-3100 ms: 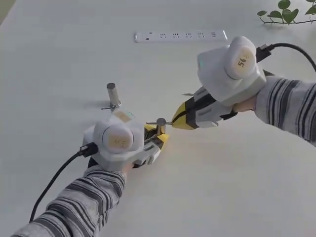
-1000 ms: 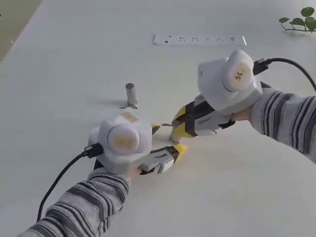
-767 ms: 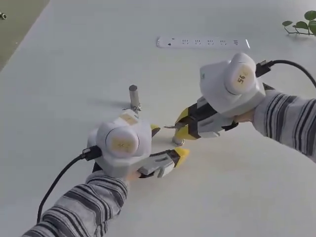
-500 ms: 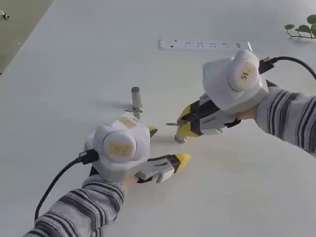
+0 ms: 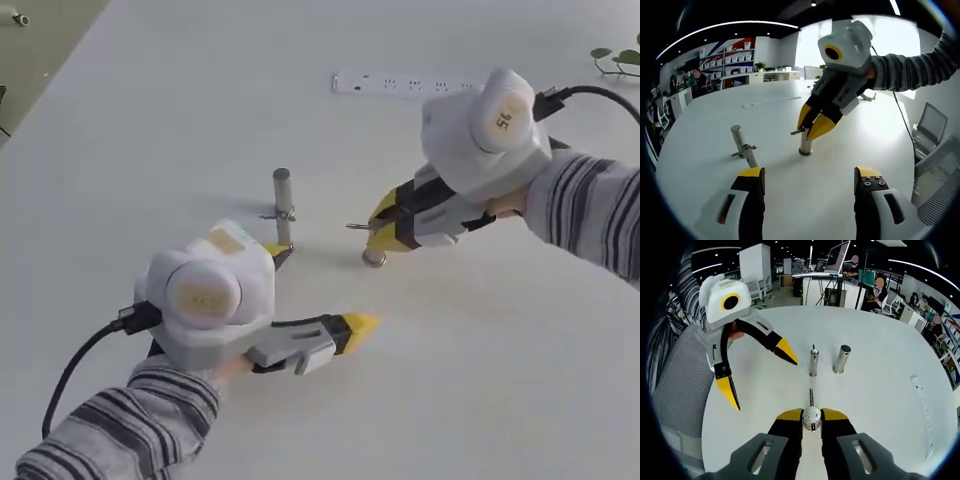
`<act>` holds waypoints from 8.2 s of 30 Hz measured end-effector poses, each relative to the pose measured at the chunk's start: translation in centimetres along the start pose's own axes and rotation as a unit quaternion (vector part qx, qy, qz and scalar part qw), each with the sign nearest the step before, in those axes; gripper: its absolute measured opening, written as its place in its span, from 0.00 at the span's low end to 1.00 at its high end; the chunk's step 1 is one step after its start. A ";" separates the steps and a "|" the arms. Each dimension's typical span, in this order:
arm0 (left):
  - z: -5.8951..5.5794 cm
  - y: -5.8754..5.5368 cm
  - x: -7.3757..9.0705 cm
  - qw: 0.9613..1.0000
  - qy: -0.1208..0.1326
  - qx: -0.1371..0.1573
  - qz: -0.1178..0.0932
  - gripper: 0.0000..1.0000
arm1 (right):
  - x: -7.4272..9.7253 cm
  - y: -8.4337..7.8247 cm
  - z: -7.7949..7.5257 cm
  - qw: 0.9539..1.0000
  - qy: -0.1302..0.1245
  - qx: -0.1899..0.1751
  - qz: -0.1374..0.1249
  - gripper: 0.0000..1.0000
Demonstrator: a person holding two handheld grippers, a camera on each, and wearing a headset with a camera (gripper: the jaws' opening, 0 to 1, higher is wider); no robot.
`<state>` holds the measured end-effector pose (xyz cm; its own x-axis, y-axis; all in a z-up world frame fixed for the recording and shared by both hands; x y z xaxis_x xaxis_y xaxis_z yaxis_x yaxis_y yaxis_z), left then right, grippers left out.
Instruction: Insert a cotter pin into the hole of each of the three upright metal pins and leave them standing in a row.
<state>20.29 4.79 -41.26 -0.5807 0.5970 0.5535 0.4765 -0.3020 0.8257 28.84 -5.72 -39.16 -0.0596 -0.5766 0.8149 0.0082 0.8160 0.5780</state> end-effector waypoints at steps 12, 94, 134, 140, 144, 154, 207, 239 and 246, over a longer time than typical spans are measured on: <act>1.3 -0.4 1.7 1.000 0.017 0.006 -0.004 0.82 | -0.8 -0.2 -0.5 1.000 0.009 0.000 0.004 0.08; 2.2 -0.6 4.0 0.999 0.045 0.022 -0.019 0.99 | -6.4 6.3 -5.9 0.974 -0.079 -0.158 -0.140 0.30; 3.1 -0.7 4.9 0.998 0.056 0.023 -0.013 0.96 | -7.1 6.5 -5.2 0.983 -0.082 -0.130 -0.098 0.08; 3.0 -0.6 5.0 0.998 0.057 0.024 -0.015 0.96 | -6.0 5.0 -5.6 0.982 -0.095 -0.138 -0.091 0.08; 2.9 -0.5 4.9 0.998 0.055 0.024 -0.014 0.96 | -5.2 4.1 -5.7 0.981 -0.099 -0.143 -0.085 0.08; 2.6 -0.1 4.7 0.998 0.051 0.019 -0.016 0.96 | -3.0 1.2 -6.6 0.975 -0.117 -0.172 -0.079 0.08; 1.3 0.6 4.5 0.999 0.045 0.016 -0.017 0.95 | 2.7 -4.9 0.7 0.977 -0.116 -0.166 -0.060 0.08; 1.0 0.4 4.9 0.998 0.049 0.024 -0.018 0.95 | 0.5 -3.3 4.2 0.989 -0.065 -0.109 -0.079 0.08; 1.0 0.5 4.9 0.998 0.050 0.025 -0.019 0.95 | 0.5 -3.3 4.2 0.989 -0.061 -0.103 -0.086 0.09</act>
<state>18.30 8.30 -38.27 -0.6603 0.5299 0.5323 0.4840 -0.2417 0.8410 24.63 -8.54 -40.90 -0.1976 -0.6860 0.7003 0.1893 0.6742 0.7139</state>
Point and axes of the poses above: the centre of the closed fingertips' face, and the gripper's own axes: x roughly backward along the fingers, z roughly to its left, y roughly out of its top, the point moved 6 cm from there along x, roughly backward along the fingers, and after that the axes turned 5 degrees about z, right-handed, at the moved point
